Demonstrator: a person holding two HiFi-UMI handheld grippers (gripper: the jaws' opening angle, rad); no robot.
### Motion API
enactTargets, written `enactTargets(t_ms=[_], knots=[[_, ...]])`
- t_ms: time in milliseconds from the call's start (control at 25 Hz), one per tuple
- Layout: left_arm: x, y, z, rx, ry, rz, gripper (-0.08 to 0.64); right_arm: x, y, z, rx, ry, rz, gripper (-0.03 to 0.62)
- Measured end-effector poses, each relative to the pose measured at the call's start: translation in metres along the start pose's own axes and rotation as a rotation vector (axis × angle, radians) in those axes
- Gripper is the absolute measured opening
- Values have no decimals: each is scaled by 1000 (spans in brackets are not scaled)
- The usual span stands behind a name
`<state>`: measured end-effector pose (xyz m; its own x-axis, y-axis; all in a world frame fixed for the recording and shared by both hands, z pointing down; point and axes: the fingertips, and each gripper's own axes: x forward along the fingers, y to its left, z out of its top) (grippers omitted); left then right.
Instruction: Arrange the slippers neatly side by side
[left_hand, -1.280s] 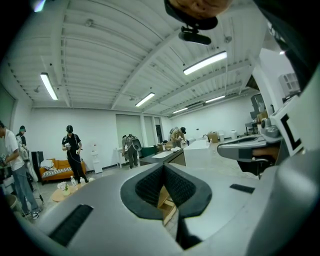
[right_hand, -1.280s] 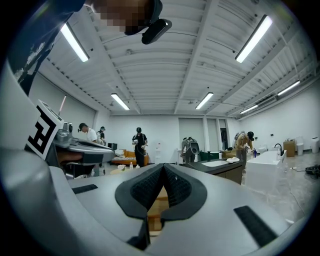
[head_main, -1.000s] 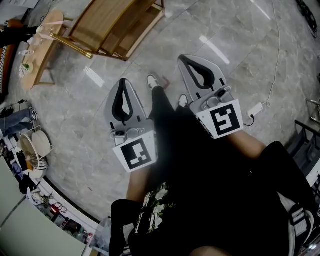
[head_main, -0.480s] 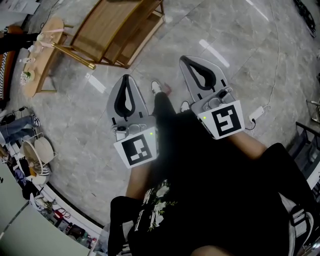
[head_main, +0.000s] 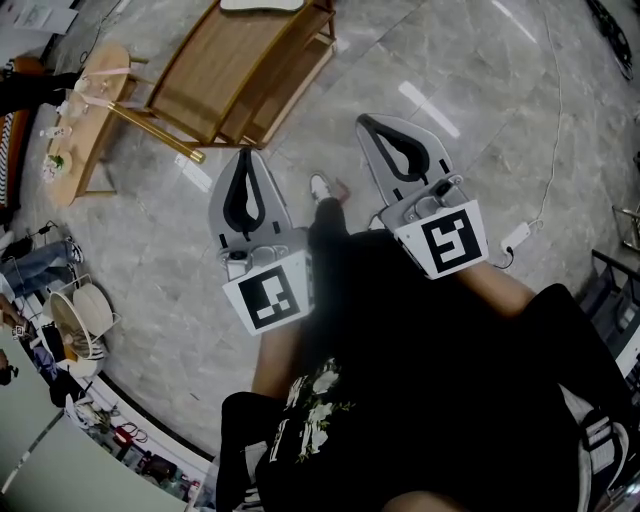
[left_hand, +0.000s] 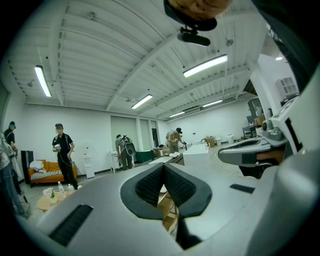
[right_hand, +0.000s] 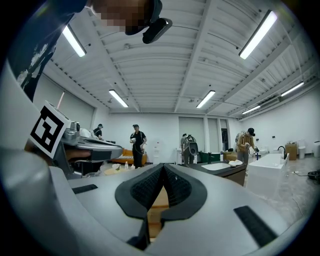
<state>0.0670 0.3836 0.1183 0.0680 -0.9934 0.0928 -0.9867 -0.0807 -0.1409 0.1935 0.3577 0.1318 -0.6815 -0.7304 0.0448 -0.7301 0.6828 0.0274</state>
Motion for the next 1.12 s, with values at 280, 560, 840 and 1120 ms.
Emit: enactTargets(t_ms=[280, 560, 840, 1120], knots=[[29, 28, -1, 6, 7, -27, 2, 40, -5, 0, 10, 9, -27, -2], [56, 52, 1, 16, -13, -69, 2, 70, -8, 5, 4, 6, -77, -2], [77, 69, -7, 9, -26, -113, 2, 89, -11, 1, -7, 10, -136, -2], [96, 91, -10, 16, -54, -127, 2, 113, -12, 2, -23, -4, -179, -2]])
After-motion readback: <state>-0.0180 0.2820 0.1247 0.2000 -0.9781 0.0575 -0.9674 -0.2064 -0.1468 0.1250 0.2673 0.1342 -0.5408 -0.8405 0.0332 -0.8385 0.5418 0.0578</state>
